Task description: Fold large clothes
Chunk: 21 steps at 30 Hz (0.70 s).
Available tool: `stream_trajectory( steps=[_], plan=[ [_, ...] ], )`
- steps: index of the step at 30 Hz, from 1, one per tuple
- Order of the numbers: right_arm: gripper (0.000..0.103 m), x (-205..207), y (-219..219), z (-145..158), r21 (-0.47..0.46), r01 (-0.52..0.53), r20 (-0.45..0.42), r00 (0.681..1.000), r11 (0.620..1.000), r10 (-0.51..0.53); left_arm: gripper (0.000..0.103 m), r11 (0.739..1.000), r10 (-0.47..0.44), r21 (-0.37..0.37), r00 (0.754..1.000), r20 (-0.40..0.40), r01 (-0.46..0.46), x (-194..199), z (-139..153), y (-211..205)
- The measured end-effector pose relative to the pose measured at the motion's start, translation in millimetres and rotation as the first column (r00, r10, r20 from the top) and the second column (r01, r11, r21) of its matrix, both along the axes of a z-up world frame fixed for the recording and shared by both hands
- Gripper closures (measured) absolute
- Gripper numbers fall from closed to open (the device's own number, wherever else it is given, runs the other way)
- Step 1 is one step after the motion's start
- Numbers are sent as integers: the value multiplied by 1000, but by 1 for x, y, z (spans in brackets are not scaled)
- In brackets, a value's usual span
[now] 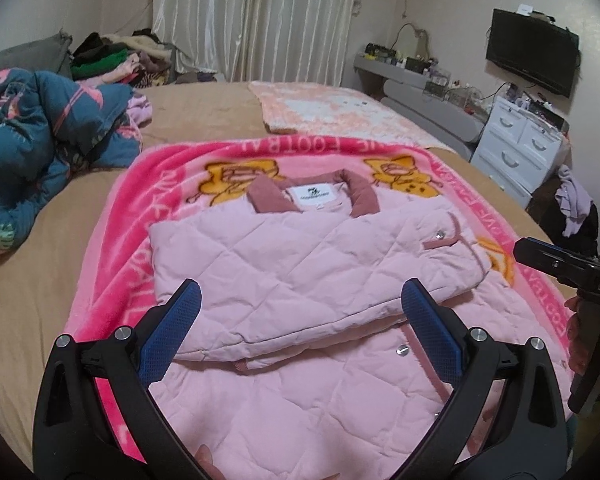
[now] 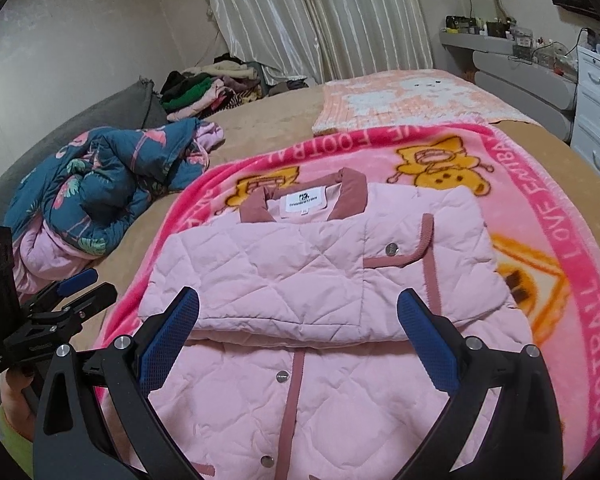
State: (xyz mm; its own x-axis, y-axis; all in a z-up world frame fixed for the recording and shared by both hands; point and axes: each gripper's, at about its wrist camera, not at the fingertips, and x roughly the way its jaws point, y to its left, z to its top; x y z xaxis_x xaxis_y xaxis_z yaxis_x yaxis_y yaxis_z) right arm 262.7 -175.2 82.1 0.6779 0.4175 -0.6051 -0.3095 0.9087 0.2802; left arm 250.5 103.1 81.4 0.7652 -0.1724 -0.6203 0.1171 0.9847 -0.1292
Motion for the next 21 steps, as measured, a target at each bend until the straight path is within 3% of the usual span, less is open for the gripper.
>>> stream_trajectory(
  steps=[13,21],
  plan=[
    [4,-38,-26,25,10,-6,56,998,1000,5,9,999,-22,-32,997,77,25,-47,29,-11],
    [4,-72,-40,47,-24,-40,112,993,999,42,9,998,-63,-4,987,147,64,-85,51,-43]
  ],
)
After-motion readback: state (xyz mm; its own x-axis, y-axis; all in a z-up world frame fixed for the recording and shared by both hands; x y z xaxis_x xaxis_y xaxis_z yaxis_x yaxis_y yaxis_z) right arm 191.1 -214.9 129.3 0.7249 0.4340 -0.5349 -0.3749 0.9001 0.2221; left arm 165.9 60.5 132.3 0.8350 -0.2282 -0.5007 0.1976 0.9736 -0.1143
